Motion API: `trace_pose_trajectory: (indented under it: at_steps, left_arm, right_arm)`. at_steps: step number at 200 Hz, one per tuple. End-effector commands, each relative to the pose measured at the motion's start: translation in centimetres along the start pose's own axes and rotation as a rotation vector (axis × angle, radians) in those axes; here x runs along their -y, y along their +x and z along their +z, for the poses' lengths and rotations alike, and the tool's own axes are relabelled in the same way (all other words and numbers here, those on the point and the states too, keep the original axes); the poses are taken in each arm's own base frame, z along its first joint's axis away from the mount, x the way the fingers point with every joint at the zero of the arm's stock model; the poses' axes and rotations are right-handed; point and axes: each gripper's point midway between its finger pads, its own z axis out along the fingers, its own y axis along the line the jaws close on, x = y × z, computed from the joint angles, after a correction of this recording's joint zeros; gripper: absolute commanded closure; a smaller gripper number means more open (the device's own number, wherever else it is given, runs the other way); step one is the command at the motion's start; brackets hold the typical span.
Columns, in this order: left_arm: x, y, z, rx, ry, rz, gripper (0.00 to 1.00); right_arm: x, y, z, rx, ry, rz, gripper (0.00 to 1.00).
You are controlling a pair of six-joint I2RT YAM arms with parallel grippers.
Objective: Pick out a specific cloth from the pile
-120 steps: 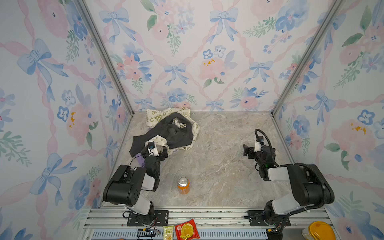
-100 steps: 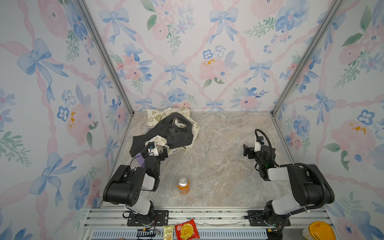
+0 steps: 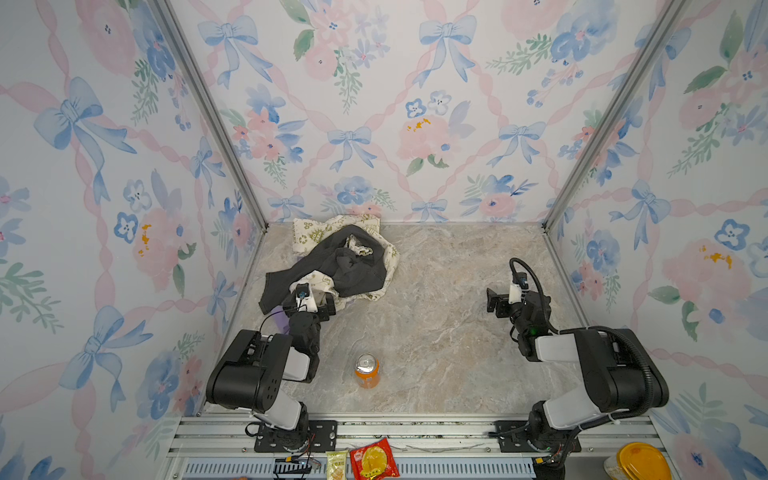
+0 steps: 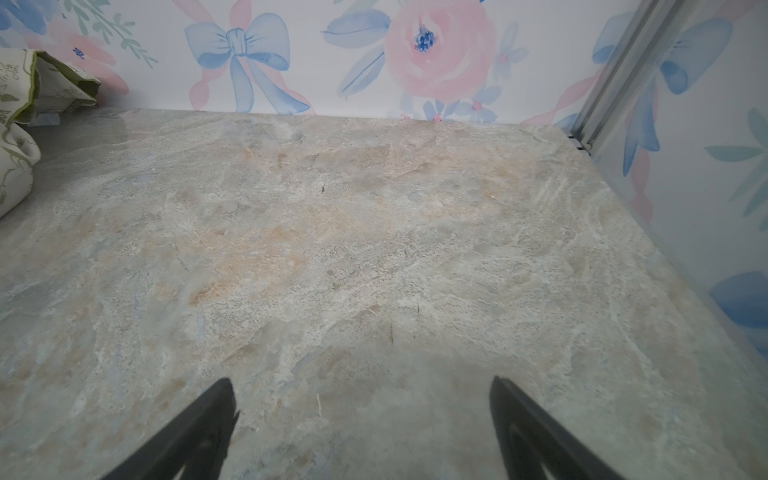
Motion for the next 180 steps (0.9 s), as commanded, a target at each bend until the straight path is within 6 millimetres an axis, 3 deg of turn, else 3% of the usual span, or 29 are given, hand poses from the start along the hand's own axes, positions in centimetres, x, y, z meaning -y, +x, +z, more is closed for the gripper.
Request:
trace_pose_trajectory:
  at_steps: [1,89,112,142,180]
  left_arm:
    - [0.2,-0.4,0.2,0.015,0.004,0.016,0.02]
    - [0.1,-0.7,0.1,0.022,-0.006,0.016,0.02]
    - [0.5,-2.4,-1.6,0.074,-0.023,0.048,0.02]
    - [0.8,-4.6,-3.5,0.07,-0.06,0.032,0.02]
    - [0.5,-8.1,-5.6,0.064,-0.03,-0.23,0.03]
  right_arm:
    - [0.3,-1.0,0.3,0.022,0.001,0.015,0.03]
    - [0.7,-0.9,0.4,0.019,0.003,0.034,0.03]
    - [1.7,-1.3,0.3,0.01,0.067,0.051,0.03]
    - [2.0,-3.3,-1.2,0.023,0.092,0.05,0.03]
    - [1.9,-7.1,-4.6,0.053,0.125,0.051,0.03]
